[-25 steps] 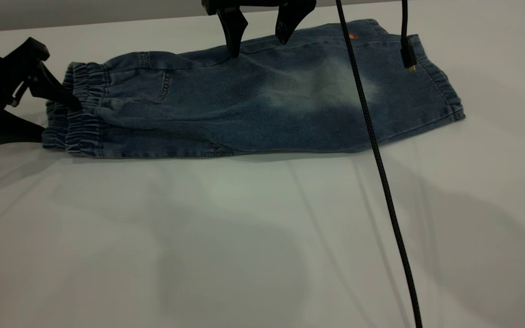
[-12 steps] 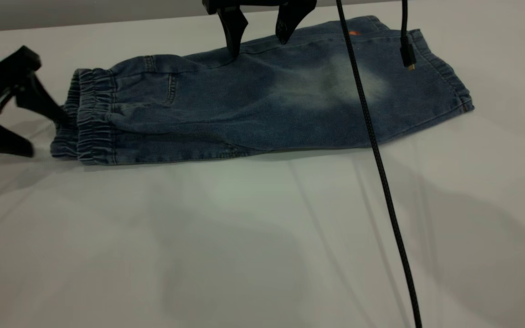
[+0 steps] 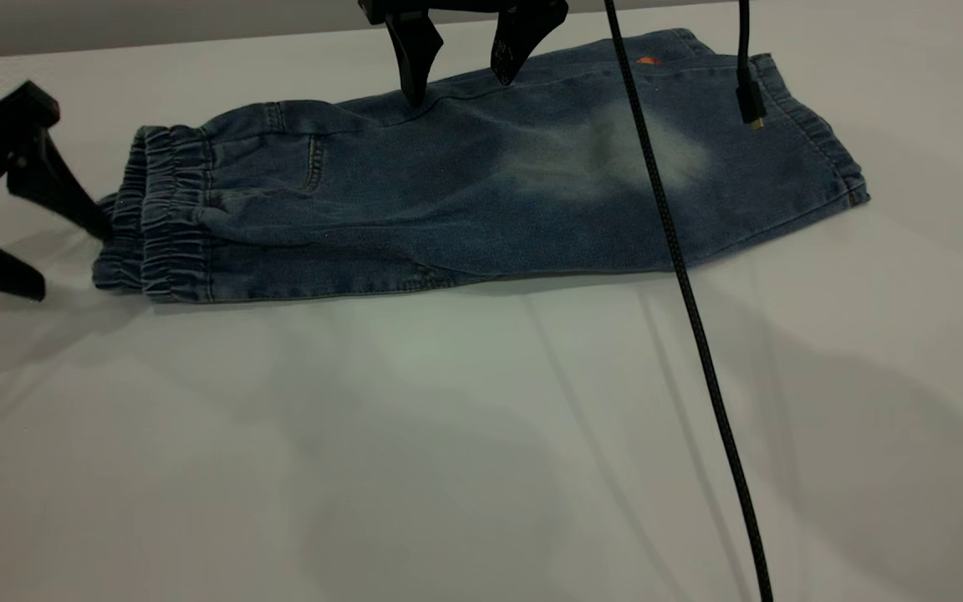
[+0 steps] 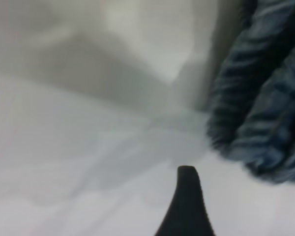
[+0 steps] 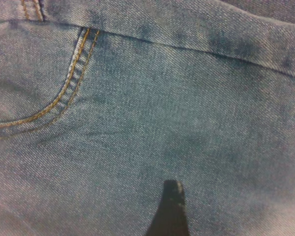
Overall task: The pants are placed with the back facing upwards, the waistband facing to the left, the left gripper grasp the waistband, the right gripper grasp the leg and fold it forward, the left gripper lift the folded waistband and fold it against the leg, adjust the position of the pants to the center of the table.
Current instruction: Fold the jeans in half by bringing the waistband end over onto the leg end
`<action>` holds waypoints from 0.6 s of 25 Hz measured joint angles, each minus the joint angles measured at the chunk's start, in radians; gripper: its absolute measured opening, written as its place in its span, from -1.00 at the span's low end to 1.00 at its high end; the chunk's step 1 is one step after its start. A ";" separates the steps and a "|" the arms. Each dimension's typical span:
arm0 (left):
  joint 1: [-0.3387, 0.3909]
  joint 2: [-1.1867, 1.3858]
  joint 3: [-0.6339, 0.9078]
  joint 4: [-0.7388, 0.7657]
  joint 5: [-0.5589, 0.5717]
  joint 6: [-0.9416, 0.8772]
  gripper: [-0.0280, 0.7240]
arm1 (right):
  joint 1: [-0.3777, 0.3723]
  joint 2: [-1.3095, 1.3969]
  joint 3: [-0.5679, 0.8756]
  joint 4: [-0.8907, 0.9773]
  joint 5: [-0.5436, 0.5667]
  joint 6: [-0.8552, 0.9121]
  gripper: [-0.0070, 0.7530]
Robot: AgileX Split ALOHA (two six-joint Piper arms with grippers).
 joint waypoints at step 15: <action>-0.002 0.101 0.001 -0.238 -0.033 0.079 0.46 | 0.000 0.000 0.000 0.000 -0.015 -0.007 0.49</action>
